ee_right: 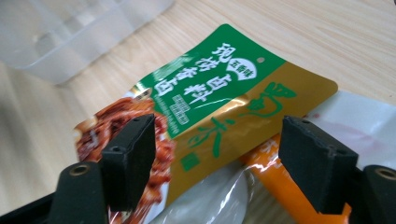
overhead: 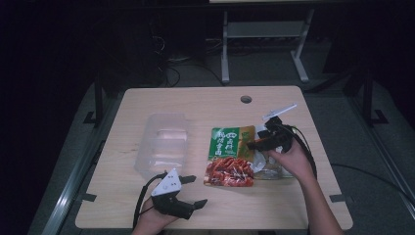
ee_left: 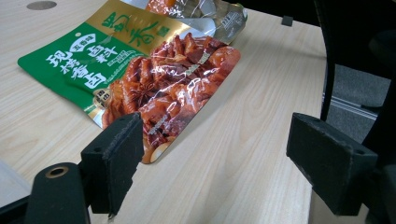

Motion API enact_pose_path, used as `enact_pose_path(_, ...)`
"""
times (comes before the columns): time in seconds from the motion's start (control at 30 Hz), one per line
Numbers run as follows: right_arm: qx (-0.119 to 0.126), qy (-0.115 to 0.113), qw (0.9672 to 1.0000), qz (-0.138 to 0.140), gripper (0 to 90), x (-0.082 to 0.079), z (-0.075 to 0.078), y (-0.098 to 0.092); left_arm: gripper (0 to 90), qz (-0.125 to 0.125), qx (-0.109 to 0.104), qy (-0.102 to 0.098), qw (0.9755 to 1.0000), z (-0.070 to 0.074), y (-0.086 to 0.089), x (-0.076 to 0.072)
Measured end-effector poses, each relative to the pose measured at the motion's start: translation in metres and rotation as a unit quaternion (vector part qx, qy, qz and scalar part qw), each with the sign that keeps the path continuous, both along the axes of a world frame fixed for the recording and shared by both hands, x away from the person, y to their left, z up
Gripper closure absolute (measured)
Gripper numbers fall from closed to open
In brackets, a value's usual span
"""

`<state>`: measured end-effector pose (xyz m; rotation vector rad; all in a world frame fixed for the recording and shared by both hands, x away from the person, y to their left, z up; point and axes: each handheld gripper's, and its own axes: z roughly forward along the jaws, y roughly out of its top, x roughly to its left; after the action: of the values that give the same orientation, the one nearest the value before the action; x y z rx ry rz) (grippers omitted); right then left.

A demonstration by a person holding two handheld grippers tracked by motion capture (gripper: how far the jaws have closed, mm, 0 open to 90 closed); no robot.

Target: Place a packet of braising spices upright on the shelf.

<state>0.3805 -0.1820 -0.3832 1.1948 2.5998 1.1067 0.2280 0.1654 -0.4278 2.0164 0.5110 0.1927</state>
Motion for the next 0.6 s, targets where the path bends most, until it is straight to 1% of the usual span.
enact_pose_path(0.03,-0.007,0.013,0.9999,-0.005,28.9,0.005,-0.001,0.002,18.8,0.0,-0.001,0.0,1.0,0.0,0.0,0.0)
enact_pose_path(0.07,-0.007,0.013,0.9999,-0.005,28.9,0.005,-0.001,0.002,18.8,0.002,-0.006,0.002,1.0,0.0,-0.001,0.0)
enact_pose_path(0.1,-0.016,0.024,0.9995,-0.011,28.8,0.013,-0.004,0.004,18.8,-0.001,-0.001,0.0,1.0,0.0,-0.001,0.001)
enact_pose_path(0.13,-0.016,0.024,0.9995,-0.011,28.8,0.013,-0.004,0.004,18.8,-0.001,-0.001,0.0,1.0,0.0,-0.001,0.001)
enact_pose_path(0.17,-0.022,0.038,0.9988,-0.019,30.2,0.019,-0.007,0.006,18.8,-0.001,0.0,0.001,1.0,0.0,-0.001,0.001)
enact_pose_path(0.2,-0.022,0.038,0.9988,-0.019,30.2,0.019,-0.007,0.006,18.8,-0.003,0.001,0.0,1.0,0.0,-0.002,0.001)
enact_pose_path(0.23,-0.032,0.048,0.9978,-0.032,30.7,0.023,-0.009,0.007,18.8,-0.004,0.003,0.0,1.0,0.0,-0.003,0.002)
enact_pose_path(0.27,-0.032,0.048,0.9978,-0.032,30.7,0.023,-0.009,0.007,18.8,-0.004,0.003,0.0,1.0,0.0,-0.003,0.002)
enact_pose_path(0.33,-0.039,0.066,0.996,-0.046,32.0,0.027,-0.011,0.007,18.8,-0.003,0.002,0.0,1.0,-0.001,-0.003,0.002)
enact_pose_path(0.37,-0.042,0.076,0.9949,-0.051,34.1,0.032,-0.014,0.007,18.8,-0.003,0.002,-0.001,1.0,-0.001,-0.003,0.001)
enact_pose_path(0.43,-0.042,0.081,0.9944,-0.054,34.8,0.034,-0.015,0.007,18.8,-0.002,0.002,-0.002,1.0,0.0,-0.003,0.0)
enact_pose_path(0.47,-0.042,0.082,0.9939,-0.06,35.2,0.035,-0.016,0.006,18.8,-0.002,0.001,-0.002,1.0,0.0,-0.003,0.0)
enact_pose_path(0.5,-0.04,0.09,0.9931,-0.065,36.9,0.039,-0.018,0.006,18.8,-0.002,0.003,-0.004,1.0,0.0,-0.003,0.0)
enact_pose_path(0.6,-0.036,0.095,0.9926,-0.066,37.5,0.041,-0.02,0.006,18.8,0.0,0.001,-0.002,1.0,-0.001,-0.003,0.001)
